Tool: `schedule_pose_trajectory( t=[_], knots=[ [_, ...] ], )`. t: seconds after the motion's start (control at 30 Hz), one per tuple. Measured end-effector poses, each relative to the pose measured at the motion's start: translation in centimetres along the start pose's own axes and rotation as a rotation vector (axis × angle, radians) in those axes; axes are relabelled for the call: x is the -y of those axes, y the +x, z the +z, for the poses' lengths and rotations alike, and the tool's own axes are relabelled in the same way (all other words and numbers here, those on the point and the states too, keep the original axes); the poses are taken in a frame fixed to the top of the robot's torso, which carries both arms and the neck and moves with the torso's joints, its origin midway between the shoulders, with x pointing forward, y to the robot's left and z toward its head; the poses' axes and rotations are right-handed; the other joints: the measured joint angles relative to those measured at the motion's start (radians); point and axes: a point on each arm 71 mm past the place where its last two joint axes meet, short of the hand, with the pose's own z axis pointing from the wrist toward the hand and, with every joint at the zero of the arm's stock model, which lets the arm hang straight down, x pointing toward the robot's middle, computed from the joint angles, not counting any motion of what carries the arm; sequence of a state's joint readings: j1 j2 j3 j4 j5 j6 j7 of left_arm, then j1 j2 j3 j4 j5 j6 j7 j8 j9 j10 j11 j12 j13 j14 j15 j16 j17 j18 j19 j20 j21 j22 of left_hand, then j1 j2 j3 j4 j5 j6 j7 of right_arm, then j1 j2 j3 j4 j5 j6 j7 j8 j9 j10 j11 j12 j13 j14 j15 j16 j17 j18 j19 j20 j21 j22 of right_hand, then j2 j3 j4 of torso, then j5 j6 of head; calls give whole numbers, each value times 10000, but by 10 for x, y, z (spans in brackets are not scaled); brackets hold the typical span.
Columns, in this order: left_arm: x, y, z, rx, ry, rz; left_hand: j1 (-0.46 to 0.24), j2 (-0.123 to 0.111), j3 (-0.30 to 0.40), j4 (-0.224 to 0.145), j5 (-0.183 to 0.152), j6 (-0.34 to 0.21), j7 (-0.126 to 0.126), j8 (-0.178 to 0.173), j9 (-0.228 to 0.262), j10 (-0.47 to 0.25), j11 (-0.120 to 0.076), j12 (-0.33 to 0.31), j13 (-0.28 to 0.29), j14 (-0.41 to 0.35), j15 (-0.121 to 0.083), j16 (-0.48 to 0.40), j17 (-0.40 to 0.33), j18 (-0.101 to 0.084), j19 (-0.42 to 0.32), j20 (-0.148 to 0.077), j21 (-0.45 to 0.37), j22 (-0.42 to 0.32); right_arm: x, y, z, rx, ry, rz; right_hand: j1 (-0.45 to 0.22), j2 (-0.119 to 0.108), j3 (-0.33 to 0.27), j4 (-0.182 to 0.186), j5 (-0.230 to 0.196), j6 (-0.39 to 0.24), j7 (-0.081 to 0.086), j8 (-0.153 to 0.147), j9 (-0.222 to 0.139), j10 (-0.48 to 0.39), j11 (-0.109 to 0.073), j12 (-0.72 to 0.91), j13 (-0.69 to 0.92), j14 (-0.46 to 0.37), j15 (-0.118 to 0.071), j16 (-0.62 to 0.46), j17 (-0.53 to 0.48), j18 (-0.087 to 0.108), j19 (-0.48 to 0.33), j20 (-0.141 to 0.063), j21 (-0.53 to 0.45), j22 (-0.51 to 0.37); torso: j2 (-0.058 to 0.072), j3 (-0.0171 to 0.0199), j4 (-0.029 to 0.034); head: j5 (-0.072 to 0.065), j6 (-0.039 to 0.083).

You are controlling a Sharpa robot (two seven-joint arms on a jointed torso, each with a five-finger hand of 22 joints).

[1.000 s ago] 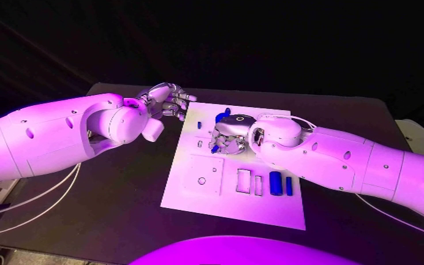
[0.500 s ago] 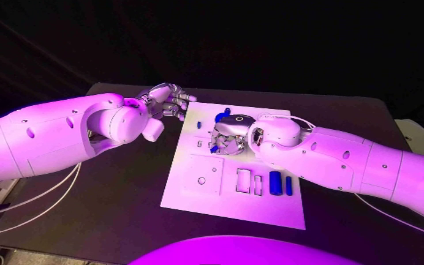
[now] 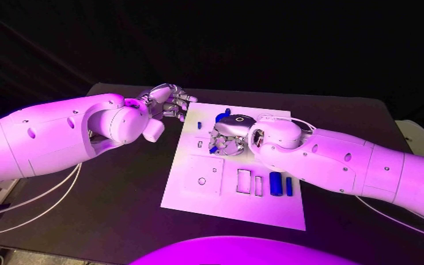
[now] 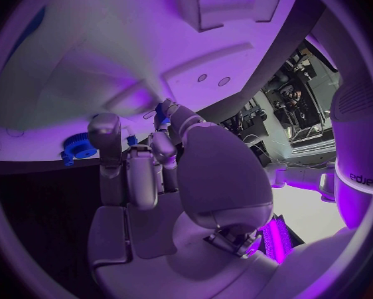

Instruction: Assemble the parts on the task board

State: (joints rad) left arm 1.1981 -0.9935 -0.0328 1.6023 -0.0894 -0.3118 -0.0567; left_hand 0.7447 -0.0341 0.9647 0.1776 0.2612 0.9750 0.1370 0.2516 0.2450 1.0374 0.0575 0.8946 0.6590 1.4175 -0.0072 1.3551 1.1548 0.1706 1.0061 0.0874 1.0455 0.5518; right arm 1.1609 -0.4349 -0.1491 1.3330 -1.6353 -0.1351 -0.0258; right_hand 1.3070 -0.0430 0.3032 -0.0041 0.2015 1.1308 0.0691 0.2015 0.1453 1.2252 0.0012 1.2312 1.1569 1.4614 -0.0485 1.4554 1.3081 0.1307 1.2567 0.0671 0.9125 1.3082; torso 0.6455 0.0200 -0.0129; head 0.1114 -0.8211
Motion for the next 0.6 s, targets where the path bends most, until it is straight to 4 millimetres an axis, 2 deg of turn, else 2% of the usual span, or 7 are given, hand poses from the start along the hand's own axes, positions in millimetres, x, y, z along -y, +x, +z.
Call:
schedule_pose_trajectory(
  t=[0.27,0.43,0.57,0.6],
  knots=[
    [0,0,0,11,-12,-1,0,0,0,0,0,0,0,-1,7,0,0,0,0,0,0,0,0,0,0,0,0,-5,-4,-8,-7,215,107,-148,-123,112,-134,200,276,-29,-30,0,-2,89,-19,38,44,36,-36,106,-1,1,225,-81,337,-1,-6,-6,-11,7,9],
    [0,0,0,16,-22,-1,16,16,0,0,0,0,0,34,6,0,0,0,0,0,0,0,1,-1,0,0,0,-4,-8,-17,-10,293,273,-453,-422,-58,-206,331,699,-35,-36,72,-1,196,-54,103,99,36,-36,190,-2,0,335,-85,488,-1,-7,-7,-14,7,17],
    [0,0,0,18,-30,16,80,75,0,0,0,-20,-20,67,23,0,0,3,-19,0,0,0,-4,-1,0,0,-2,-10,-11,-21,-11,252,408,-697,-519,-74,-199,383,769,-36,-37,118,-1,196,-54,104,136,35,-35,190,-2,1,404,-84,537,-2,-8,-7,-13,-10,25],
    [0,0,0,16,-32,35,136,20,0,0,0,-56,-14,109,33,0,0,50,-23,0,0,0,-14,0,0,0,-39,-17,-11,-22,-11,234,451,-759,-519,-73,-204,388,794,-37,-37,118,-1,196,-54,104,136,35,-36,190,-2,1,404,-84,537,-2,-8,-7,-13,-11,26]
  ],
)
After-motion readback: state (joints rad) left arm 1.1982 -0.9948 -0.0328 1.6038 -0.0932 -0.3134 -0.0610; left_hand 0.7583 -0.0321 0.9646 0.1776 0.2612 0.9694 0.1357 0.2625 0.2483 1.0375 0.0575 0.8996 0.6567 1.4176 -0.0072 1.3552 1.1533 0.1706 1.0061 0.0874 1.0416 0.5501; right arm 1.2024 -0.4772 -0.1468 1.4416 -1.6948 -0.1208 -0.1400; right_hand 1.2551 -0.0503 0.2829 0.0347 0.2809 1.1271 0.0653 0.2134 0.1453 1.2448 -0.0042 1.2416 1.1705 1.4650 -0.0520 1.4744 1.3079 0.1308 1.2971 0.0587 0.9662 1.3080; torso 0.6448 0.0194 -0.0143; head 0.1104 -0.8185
